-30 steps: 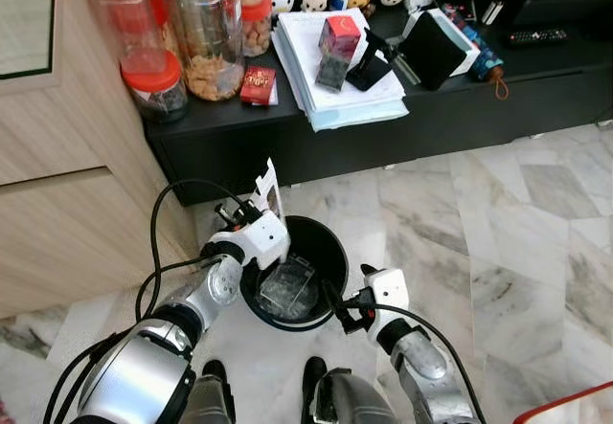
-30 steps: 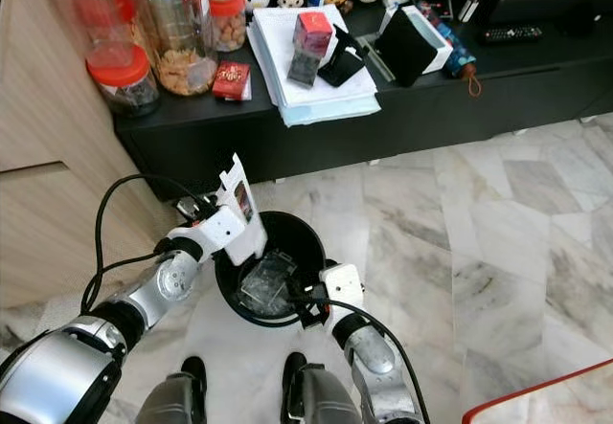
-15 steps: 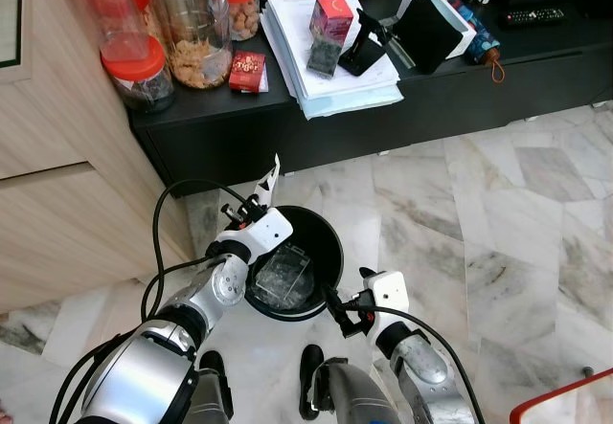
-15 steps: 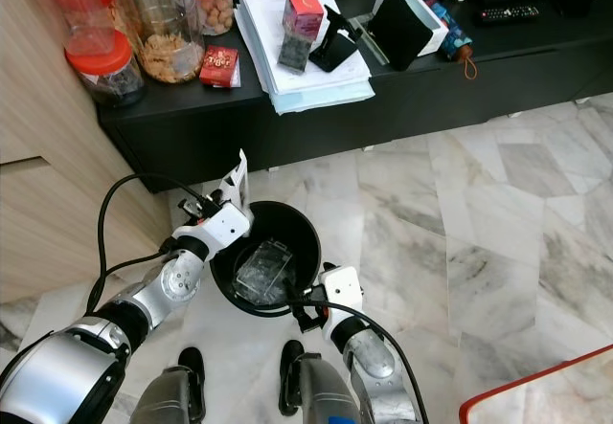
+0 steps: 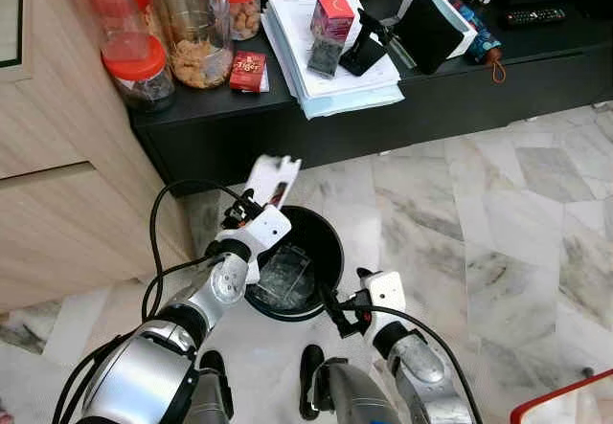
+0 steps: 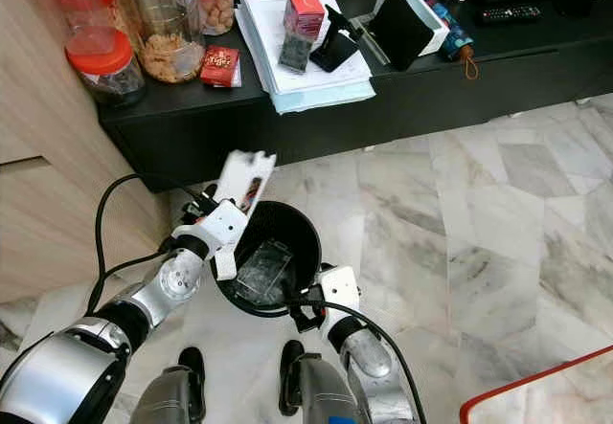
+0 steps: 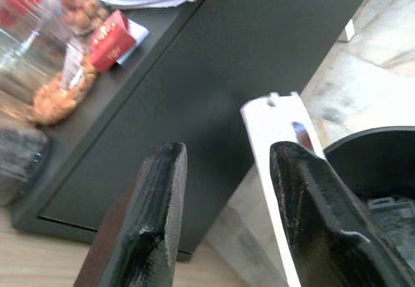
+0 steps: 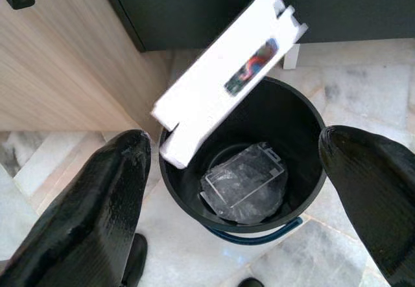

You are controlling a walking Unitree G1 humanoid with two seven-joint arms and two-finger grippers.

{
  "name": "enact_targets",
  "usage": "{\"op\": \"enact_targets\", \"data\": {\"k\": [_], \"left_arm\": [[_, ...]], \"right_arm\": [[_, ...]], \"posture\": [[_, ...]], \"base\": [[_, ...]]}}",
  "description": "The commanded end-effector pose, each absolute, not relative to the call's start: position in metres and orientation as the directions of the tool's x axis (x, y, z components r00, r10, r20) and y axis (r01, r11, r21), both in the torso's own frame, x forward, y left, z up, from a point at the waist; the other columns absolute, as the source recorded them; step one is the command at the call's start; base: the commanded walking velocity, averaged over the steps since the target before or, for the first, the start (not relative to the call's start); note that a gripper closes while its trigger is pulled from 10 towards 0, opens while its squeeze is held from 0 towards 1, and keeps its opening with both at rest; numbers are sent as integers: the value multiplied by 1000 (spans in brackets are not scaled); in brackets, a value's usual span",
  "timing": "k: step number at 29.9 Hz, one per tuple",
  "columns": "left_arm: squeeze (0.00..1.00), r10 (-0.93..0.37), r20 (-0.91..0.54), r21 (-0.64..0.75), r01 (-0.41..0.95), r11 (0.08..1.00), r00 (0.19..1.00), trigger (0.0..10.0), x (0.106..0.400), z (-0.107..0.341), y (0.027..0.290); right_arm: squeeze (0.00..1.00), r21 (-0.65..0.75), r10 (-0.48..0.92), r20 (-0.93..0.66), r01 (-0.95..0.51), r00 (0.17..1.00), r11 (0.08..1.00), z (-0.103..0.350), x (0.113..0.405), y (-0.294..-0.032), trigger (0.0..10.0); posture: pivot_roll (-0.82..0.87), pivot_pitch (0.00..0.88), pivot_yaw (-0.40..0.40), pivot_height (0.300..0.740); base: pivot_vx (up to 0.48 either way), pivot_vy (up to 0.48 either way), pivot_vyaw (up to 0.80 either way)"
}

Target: Picking trash to rubbish bin

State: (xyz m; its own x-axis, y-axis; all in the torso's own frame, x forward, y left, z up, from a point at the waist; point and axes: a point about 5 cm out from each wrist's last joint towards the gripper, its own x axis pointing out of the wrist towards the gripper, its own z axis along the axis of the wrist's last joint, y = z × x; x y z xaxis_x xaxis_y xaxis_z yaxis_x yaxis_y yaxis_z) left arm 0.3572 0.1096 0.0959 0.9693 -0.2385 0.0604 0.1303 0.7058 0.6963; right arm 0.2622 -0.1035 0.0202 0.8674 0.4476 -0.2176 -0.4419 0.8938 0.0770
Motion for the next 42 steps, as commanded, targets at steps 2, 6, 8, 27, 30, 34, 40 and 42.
{"op": "enact_targets", "data": {"k": [2, 6, 8, 27, 30, 34, 40, 42], "left_arm": [[0, -255, -14, 655, 202, 728, 967, 10000, 348, 79, 106], [0, -277, -46, 610, 246, 753, 960, 10000, 341, 71, 105], [0, -277, -51, 605, 250, 756, 960, 10000, 337, 66, 107], [0, 46, -340, 346, 79, 935, 939, 10000, 278, -3, 200], [0, 125, -432, 366, 47, 930, 893, 10000, 255, -20, 224], [0, 120, -533, 335, 79, 939, 837, 10000, 238, -35, 228], [0, 121, -625, 288, 84, 954, 771, 10000, 220, -50, 228], [0, 147, -641, 266, 38, 963, 753, 10000, 215, -53, 230]], "right_arm": [[0, 93, 430, -270, -422, 861, 902, 8, 252, -108, 10000], [0, 92, 424, -280, -416, 861, 905, 5, 251, -108, 10000], [0, 95, 423, -283, -414, 861, 905, 4, 250, -107, 10000], [0, 90, 325, -413, -317, 851, 944, -24, 247, -120, 10000], [0, 77, 290, -501, -292, 815, 953, -39, 237, -129, 10000], [0, 49, 264, -572, -288, 777, 956, -50, 228, -137, 10000], [0, 39, 212, -645, -245, 734, 969, -62, 214, -149, 10000], [0, 38, 176, -661, -201, 729, 979, -66, 209, -155, 10000]], "posture": [[21, 388, -139, 740], [27, 388, -134, 740], [36, 388, -129, 740], [107, 314, -98, 740], [128, 283, -100, 740], [144, 247, -101, 740], [146, 216, -97, 740], [145, 199, -97, 740]], "base": [[0, 0, 0], [0, 0, 0], [0, 0, 0], [0, 0, 0], [0, 0, 0], [0, 0, 0], [0, 0, 0], [0, 0, 0]]}}
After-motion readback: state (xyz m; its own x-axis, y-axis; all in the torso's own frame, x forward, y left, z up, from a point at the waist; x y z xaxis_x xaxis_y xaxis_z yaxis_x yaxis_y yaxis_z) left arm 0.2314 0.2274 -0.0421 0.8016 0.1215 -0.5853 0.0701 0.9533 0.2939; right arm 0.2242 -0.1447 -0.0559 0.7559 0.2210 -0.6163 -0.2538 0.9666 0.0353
